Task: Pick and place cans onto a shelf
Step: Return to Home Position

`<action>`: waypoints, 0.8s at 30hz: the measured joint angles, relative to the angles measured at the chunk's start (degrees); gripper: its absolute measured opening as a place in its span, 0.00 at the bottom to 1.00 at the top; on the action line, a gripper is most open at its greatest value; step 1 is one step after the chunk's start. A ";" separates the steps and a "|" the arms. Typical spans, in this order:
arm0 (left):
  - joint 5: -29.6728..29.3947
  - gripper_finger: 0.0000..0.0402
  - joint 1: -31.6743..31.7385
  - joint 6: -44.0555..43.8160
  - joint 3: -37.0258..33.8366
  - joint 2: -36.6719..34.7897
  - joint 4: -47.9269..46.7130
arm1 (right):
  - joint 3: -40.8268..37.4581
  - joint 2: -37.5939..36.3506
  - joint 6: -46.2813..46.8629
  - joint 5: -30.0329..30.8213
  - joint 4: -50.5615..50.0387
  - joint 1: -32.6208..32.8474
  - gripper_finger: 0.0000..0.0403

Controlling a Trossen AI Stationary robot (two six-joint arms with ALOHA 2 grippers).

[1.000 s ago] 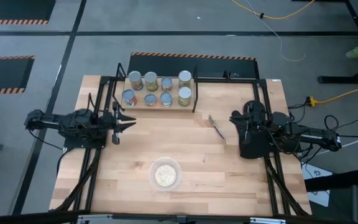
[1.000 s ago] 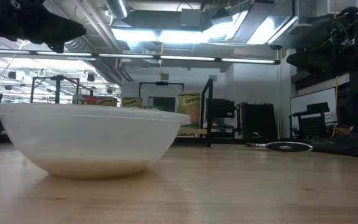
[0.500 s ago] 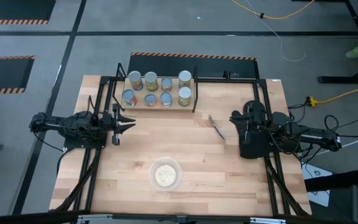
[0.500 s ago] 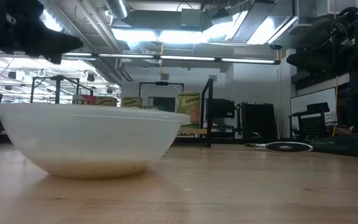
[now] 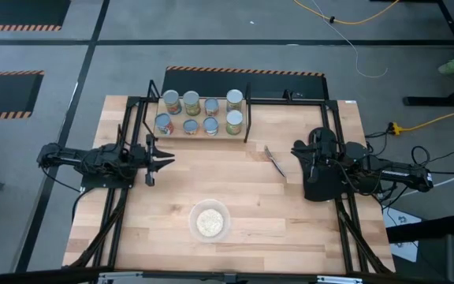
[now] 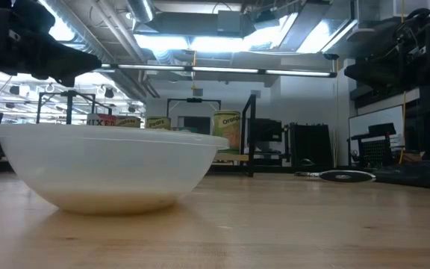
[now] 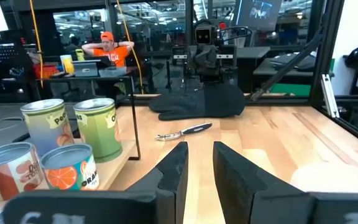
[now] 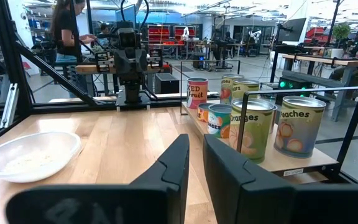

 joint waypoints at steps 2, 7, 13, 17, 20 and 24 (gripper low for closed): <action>-0.02 0.17 0.00 0.12 0.00 0.41 0.00 | 0.00 0.00 0.00 0.00 0.00 0.00 0.13; 0.00 0.17 0.00 1.48 0.00 0.61 -0.02 | 0.00 0.00 0.00 0.00 0.00 0.00 0.13; 0.07 0.17 0.00 1.28 0.00 0.99 -0.04 | 0.00 0.00 -0.11 -0.41 -0.14 0.00 0.13; -0.10 0.17 0.00 1.28 0.00 0.96 0.02 | 0.00 0.00 -0.20 -0.48 -0.17 0.00 0.13; -0.20 0.17 0.00 1.26 0.00 0.96 0.02 | 0.00 0.00 -0.22 -0.48 -0.17 0.00 0.13; -0.20 0.17 0.00 1.26 -0.01 0.96 0.04 | 0.00 0.00 -0.22 -0.48 -0.17 0.00 0.13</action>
